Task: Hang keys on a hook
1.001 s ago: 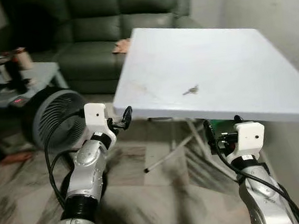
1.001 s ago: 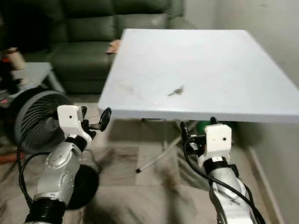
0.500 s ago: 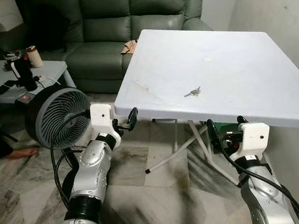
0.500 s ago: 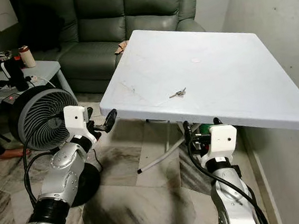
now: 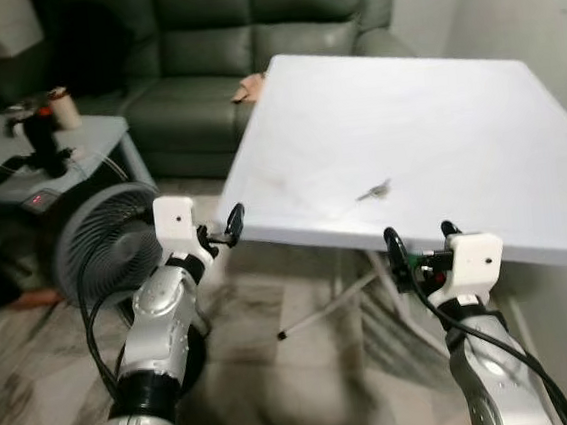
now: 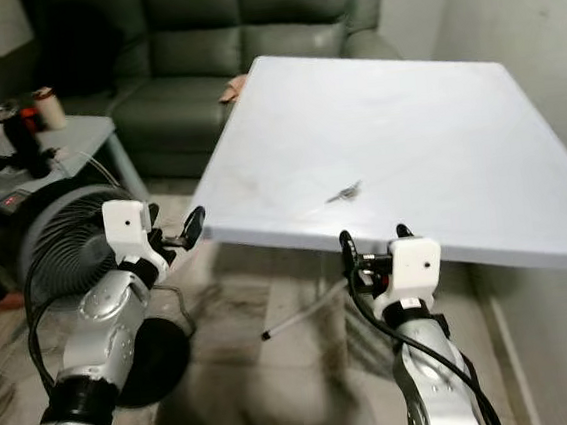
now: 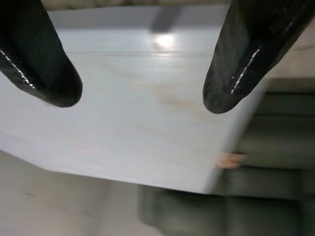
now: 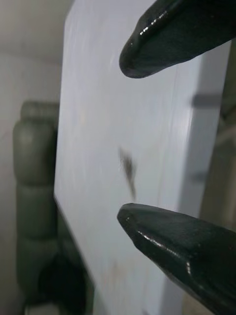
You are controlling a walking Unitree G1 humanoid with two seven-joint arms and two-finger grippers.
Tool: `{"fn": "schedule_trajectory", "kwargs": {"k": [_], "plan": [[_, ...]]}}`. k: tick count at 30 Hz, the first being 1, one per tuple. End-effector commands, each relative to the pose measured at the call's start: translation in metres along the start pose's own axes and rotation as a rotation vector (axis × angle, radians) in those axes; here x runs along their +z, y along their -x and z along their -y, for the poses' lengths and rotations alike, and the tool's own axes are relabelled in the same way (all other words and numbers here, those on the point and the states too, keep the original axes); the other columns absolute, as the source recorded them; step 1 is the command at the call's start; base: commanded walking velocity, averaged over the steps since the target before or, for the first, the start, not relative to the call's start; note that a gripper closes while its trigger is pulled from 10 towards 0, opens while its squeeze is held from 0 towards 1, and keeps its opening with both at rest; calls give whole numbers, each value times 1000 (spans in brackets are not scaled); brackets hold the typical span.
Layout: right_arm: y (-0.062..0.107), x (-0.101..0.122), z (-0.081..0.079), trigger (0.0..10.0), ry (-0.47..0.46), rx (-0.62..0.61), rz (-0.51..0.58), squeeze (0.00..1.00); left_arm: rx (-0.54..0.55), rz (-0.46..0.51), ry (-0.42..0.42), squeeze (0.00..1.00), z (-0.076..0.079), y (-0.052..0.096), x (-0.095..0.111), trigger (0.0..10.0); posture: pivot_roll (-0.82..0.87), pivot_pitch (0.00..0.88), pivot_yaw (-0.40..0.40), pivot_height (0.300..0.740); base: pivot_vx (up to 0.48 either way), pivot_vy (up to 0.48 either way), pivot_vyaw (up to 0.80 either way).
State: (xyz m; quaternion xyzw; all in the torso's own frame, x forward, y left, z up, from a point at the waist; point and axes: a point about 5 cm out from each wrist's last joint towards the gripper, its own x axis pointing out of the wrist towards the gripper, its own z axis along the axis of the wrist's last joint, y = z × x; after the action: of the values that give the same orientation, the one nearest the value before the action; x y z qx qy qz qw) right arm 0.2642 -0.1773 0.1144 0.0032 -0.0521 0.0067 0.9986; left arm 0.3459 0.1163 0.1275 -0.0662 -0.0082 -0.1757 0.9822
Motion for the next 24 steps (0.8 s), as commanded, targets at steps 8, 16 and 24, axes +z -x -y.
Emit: {"fn": "schedule_trajectory", "kwargs": {"k": [8,16,24], "plan": [[-2,3,-5,10000,21,16,11,0,10,9,-23,0,-8,1,6,10000,-26,0,2,740,383,0,0],[-4,4,-5,10000,31,32,9,0,14,9,-21,0,-8,1,6,10000,-22,0,-3,740,380,0,400],[-5,4,-4,10000,1,21,14,0,21,1,-27,0,-8,1,5,10000,-19,0,-6,740,360,0,322]]}}
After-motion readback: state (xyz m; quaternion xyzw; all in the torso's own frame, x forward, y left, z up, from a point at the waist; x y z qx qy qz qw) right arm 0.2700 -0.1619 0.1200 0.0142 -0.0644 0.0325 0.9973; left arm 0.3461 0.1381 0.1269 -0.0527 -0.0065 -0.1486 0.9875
